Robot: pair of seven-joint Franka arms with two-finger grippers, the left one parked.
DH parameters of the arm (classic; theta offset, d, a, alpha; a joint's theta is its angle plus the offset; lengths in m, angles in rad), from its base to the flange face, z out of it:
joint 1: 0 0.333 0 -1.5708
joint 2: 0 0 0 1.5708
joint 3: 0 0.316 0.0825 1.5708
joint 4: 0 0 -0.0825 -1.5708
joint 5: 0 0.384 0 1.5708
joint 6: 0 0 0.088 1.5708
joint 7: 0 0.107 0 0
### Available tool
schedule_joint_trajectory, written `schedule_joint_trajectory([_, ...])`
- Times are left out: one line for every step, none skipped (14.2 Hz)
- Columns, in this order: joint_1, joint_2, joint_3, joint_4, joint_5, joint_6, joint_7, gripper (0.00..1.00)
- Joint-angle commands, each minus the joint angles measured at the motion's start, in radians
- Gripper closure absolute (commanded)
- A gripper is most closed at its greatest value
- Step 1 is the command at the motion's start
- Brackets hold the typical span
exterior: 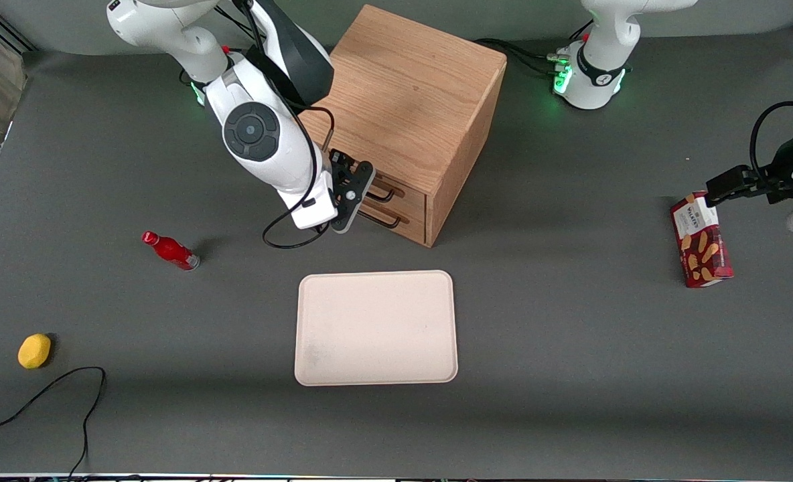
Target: Open upper drawer
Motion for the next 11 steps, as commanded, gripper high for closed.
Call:
schedule_joint_trajectory([0.009,0.004,-0.01,-0.021,0.025,0.03,-0.027,0.0])
schedule_joint_trajectory([0.009,0.004,-0.01,-0.033,0.025,0.046,-0.027,0.0])
schedule_joint_trajectory([0.009,0.004,-0.01,-0.041,0.025,0.057,-0.027,0.0])
schedule_joint_trajectory([0.009,0.007,-0.01,-0.043,0.025,0.06,-0.028,0.0])
schedule_joint_trajectory([0.009,0.011,-0.01,-0.043,0.025,0.06,-0.03,0.0])
schedule_joint_trajectory([0.009,0.013,-0.01,-0.044,0.025,0.065,-0.03,0.0])
schedule_joint_trajectory([0.009,0.014,-0.01,-0.046,0.025,0.073,-0.03,0.0])
schedule_joint_trajectory([0.009,0.016,-0.01,-0.05,0.025,0.08,-0.03,0.0])
schedule_joint_trajectory([0.009,0.02,-0.01,-0.053,0.025,0.089,-0.03,0.0])
schedule_joint_trajectory([0.009,0.025,-0.01,-0.055,0.025,0.096,-0.031,0.0])
schedule_joint_trajectory([0.009,0.03,-0.01,-0.056,0.023,0.106,-0.031,0.0])
